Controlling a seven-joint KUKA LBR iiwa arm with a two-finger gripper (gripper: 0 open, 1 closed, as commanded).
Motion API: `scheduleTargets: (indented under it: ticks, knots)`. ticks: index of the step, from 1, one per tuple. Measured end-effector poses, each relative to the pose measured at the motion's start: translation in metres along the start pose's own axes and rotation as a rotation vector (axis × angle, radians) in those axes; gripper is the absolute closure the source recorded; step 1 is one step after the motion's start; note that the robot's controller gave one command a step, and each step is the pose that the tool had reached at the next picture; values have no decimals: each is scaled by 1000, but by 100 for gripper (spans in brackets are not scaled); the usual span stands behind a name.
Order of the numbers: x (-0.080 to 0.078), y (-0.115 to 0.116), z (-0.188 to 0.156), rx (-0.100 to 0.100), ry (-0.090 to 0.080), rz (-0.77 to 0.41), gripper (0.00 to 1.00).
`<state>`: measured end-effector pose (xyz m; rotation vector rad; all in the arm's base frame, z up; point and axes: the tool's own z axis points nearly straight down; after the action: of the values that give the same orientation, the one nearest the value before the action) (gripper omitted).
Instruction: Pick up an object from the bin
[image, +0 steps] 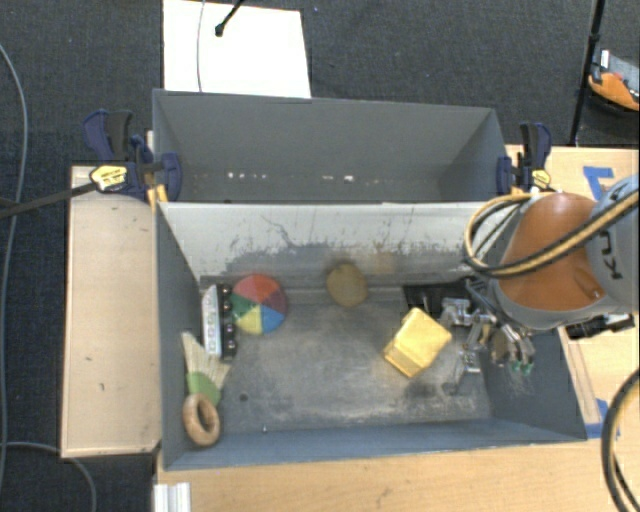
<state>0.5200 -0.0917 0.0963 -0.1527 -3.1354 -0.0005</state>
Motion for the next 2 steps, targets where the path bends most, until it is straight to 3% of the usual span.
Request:
scheduleTargets:
  ticks: [1, 2]
  knots:
    - [-8, 11, 13, -1, -3, -177, 0]
    - [-17, 39, 20, 2, -9, -335, 0]
